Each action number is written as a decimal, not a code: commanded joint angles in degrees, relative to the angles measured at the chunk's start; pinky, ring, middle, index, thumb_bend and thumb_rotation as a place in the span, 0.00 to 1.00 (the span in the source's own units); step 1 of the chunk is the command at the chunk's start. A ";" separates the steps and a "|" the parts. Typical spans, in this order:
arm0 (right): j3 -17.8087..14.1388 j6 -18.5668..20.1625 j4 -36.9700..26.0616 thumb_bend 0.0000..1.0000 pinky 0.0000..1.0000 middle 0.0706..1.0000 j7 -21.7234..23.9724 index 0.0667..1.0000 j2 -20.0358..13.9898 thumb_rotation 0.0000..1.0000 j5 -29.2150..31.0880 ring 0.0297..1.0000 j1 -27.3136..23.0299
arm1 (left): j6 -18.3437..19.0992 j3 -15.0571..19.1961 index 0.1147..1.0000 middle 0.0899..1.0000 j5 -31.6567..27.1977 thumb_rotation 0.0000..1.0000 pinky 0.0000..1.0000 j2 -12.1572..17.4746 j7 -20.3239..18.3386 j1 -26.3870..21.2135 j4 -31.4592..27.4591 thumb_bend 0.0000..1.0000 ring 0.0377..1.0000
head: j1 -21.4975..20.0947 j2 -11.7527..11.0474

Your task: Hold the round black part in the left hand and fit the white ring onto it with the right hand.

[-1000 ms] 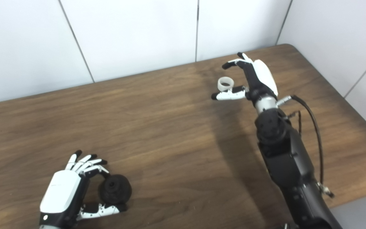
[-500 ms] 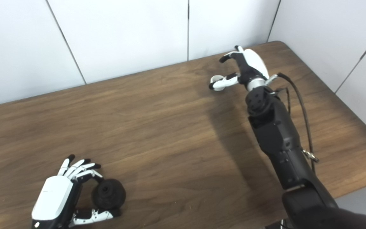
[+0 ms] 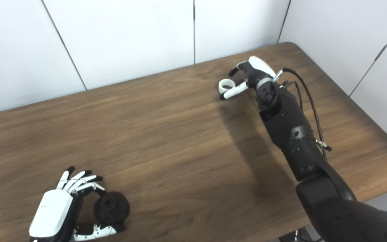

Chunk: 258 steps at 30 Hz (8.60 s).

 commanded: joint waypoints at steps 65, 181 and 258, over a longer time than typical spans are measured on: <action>1.15 -1.08 0.33 0.52 1.00 0.77 -6.45 0.45 -1.07 0.13 0.41 0.89 -1.93 | 2.82 0.20 0.42 0.74 2.11 0.05 1.00 -0.93 -4.19 1.31 -3.51 0.52 0.86 | 1.70 1.09; 23.56 -2.40 -48.04 0.52 1.00 0.82 21.35 0.45 15.09 0.13 -0.17 0.96 15.51 | 11.26 -7.41 0.42 0.75 13.40 0.06 1.00 -10.50 -8.15 -3.84 -2.51 0.52 0.89 | 25.41 7.86; 25.04 -2.11 -45.98 1.00 0.96 0.87 18.97 0.63 12.56 0.22 0.24 0.95 15.95 | 11.23 -7.54 0.42 0.75 14.27 0.06 1.00 -11.04 -7.33 -4.53 -1.91 0.52 0.89 | 25.12 8.66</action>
